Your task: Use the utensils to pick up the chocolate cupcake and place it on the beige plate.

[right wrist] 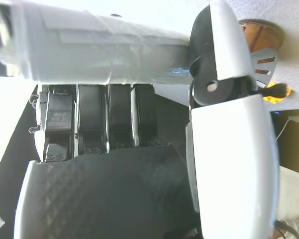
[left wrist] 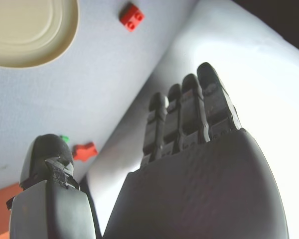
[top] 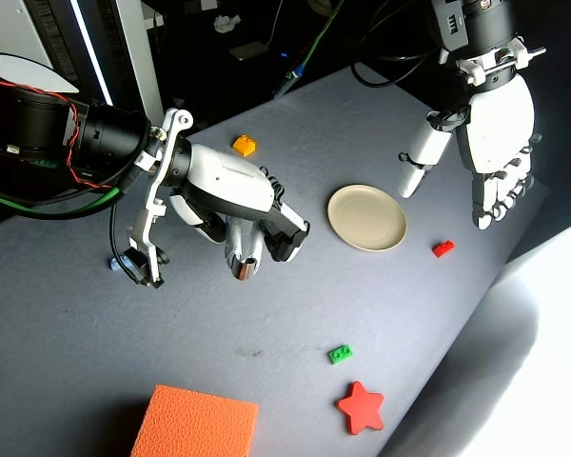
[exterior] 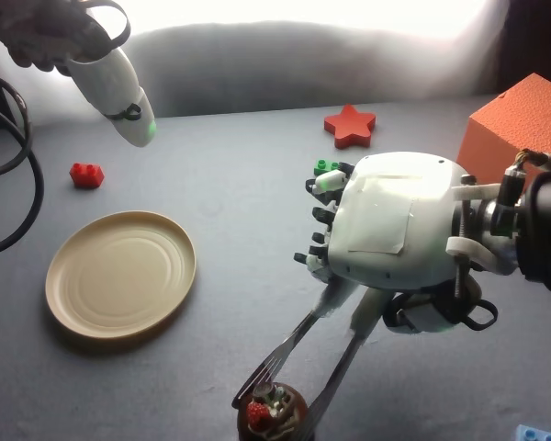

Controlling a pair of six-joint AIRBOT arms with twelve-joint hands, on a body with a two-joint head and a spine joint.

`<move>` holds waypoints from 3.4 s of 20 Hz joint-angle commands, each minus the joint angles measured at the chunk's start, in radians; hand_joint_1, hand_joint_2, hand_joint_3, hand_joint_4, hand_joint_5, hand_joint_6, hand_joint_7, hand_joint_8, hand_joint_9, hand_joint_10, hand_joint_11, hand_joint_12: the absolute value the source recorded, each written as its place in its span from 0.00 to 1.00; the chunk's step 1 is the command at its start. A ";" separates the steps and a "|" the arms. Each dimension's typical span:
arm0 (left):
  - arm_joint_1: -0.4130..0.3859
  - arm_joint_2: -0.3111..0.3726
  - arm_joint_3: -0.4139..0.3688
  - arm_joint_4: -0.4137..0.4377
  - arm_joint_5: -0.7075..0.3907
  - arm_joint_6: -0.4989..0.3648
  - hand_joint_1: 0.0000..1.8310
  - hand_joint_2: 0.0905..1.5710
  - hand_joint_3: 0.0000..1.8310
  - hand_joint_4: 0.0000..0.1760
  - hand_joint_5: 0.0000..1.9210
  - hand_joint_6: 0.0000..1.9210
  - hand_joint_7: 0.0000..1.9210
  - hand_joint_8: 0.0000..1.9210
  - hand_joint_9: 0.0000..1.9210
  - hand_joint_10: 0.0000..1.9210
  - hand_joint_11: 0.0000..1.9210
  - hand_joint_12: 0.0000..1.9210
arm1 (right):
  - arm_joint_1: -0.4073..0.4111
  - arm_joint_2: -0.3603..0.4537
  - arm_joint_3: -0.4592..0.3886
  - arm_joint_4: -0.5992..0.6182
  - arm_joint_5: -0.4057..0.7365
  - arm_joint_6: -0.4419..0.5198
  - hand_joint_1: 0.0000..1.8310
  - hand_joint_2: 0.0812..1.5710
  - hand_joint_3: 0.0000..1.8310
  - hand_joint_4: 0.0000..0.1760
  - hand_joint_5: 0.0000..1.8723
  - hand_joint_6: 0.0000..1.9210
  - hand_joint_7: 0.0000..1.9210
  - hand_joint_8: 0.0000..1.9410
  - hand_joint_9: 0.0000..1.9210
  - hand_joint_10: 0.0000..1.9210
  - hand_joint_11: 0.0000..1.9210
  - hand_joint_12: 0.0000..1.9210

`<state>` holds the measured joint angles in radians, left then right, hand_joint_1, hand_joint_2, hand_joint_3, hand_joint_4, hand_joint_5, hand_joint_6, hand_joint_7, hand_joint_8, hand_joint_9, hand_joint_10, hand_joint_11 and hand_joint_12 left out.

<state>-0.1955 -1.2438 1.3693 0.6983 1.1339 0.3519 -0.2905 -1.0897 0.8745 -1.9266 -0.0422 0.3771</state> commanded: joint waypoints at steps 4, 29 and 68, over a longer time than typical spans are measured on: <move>-0.011 0.005 0.003 0.066 -0.021 0.007 0.20 0.64 0.00 0.00 0.07 0.00 0.04 0.00 0.03 0.00 0.00 0.12 | 0.012 0.006 -0.006 -0.007 -0.029 -0.008 0.64 0.74 0.00 0.11 0.46 0.63 0.43 0.62 0.39 0.37 0.21 0.73; -0.012 0.004 0.004 0.065 -0.020 0.010 0.21 0.65 0.00 0.00 0.08 0.00 0.05 0.00 0.04 0.00 0.00 0.16 | 0.122 0.007 0.070 -0.007 -0.020 0.388 0.65 0.74 0.00 0.00 0.43 0.61 0.46 0.64 0.38 0.55 0.26 0.78; -0.012 -0.006 0.010 0.063 -0.023 0.012 0.21 0.65 0.00 0.00 0.08 0.00 0.05 0.00 0.04 0.00 0.00 0.14 | 0.152 -0.468 0.530 -0.006 -0.128 0.484 0.65 0.75 0.00 0.00 0.44 0.60 0.43 0.69 0.35 0.55 0.24 0.79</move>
<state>-0.1955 -1.2552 1.3754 0.6956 1.1355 0.3614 -0.1425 -1.5608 1.4014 -1.9263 -0.1215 0.8543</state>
